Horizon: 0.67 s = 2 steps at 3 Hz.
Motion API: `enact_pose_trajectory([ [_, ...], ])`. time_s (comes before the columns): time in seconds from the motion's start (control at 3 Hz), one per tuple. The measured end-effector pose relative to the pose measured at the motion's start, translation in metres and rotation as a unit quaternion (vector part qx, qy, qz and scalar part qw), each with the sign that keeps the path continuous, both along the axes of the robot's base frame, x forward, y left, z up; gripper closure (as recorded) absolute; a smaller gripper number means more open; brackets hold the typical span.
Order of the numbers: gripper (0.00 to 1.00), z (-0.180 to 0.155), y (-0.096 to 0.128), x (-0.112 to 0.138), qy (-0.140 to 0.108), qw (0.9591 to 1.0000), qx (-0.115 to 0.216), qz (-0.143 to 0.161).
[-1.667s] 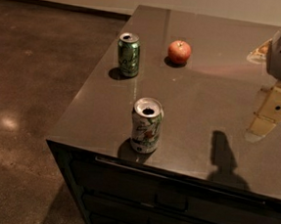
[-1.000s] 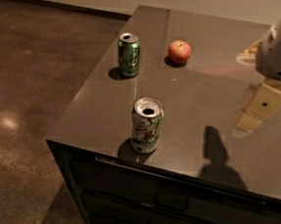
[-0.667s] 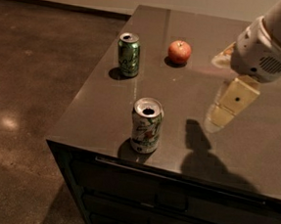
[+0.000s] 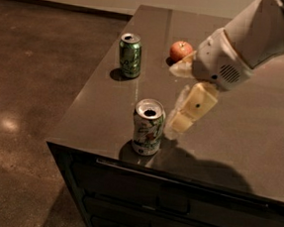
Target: Knock 7up can over
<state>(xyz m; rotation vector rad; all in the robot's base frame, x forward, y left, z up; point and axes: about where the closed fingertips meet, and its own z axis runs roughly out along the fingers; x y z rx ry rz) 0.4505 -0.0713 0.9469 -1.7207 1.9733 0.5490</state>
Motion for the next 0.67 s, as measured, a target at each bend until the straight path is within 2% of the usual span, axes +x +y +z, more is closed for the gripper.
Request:
enact_pose_trajectory([
  [0.33, 0.0, -0.008, 0.029, -0.009, -0.008, 0.9989, 0.027, 0.039],
  [0.67, 0.0, -0.022, 0.045, -0.011, -0.013, 0.9976, 0.037, 0.057],
])
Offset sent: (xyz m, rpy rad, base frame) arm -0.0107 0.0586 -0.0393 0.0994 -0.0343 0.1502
